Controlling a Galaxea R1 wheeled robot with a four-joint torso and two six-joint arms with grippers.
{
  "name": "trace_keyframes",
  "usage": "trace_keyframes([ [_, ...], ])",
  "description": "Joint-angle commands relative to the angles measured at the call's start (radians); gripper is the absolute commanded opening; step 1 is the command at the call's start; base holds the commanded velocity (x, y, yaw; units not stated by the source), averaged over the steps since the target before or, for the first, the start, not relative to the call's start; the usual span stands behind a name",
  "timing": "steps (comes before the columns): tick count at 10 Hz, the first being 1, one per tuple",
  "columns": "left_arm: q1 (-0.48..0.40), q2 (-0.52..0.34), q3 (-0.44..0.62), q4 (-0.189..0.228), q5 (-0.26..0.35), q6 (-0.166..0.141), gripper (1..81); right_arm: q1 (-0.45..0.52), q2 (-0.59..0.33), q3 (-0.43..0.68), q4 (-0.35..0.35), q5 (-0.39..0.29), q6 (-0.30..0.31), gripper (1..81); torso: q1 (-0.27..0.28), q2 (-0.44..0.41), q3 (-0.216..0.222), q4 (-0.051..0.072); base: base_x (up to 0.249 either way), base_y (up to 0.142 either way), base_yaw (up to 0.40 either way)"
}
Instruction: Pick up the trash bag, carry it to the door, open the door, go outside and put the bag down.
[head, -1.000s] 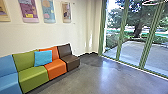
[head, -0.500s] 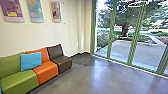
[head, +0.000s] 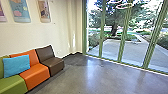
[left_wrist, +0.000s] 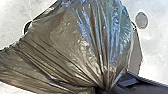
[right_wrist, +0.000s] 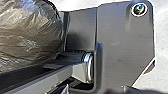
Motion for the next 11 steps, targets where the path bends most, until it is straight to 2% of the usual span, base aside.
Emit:
trace_keyframes([
  [1, -0.067, 0.005, 0.0, 0.001, 0.068, 0.008, 1.0, 0.059, 0.003, 0.002, -0.006, -0.06, -0.004, 81.1, 0.0, 0.0, 0.0, 0.0, 0.0, 0.0, -0.267],
  [11, -0.067, 0.011, 0.0, 0.001, 0.065, 0.008, 1.0, 0.056, 0.013, -0.003, -0.015, -0.06, -0.003, 81.1, 0.0, 0.0, 0.0, 0.0, 0.0, 0.0, -0.286],
])
